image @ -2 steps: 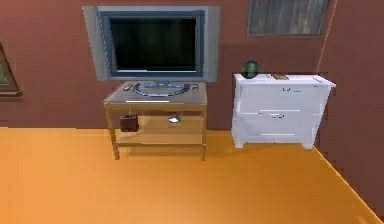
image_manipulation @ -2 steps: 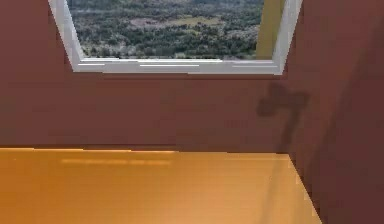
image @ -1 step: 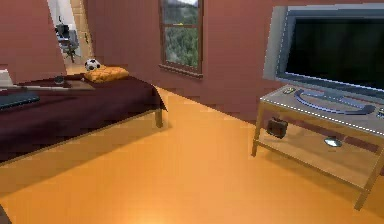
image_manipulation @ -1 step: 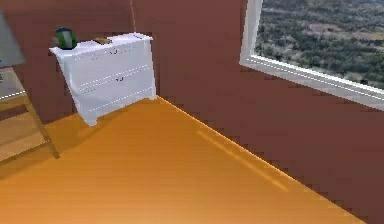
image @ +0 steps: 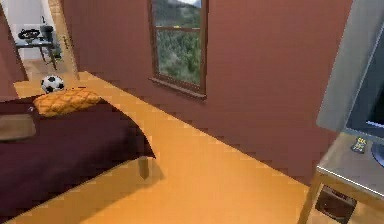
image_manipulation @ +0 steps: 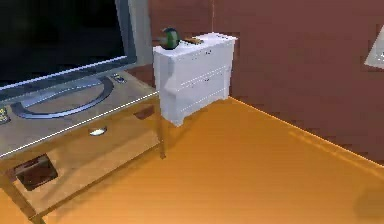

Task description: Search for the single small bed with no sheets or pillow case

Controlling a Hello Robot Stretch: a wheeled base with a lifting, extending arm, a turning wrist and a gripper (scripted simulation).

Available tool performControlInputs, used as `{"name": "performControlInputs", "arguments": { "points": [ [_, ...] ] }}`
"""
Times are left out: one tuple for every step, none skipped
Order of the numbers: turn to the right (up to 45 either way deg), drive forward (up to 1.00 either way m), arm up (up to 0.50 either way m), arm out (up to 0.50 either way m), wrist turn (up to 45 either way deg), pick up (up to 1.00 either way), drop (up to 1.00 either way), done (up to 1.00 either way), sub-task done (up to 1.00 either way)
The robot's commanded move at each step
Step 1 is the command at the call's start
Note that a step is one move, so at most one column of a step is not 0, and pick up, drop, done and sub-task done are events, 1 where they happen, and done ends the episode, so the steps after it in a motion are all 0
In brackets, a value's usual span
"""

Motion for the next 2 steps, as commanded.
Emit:
{"name": "performControlInputs", "arguments": {
  "points": [
    [0.0, 1.0, 0.0, 0.0, 0.0, 0.0, 0.0, 0.0, 0.0],
    [-6.0, 0.0, 0.0, 0.0, 0.0, 0.0, 0.0, 0.0, 0.0]
  ]
}}
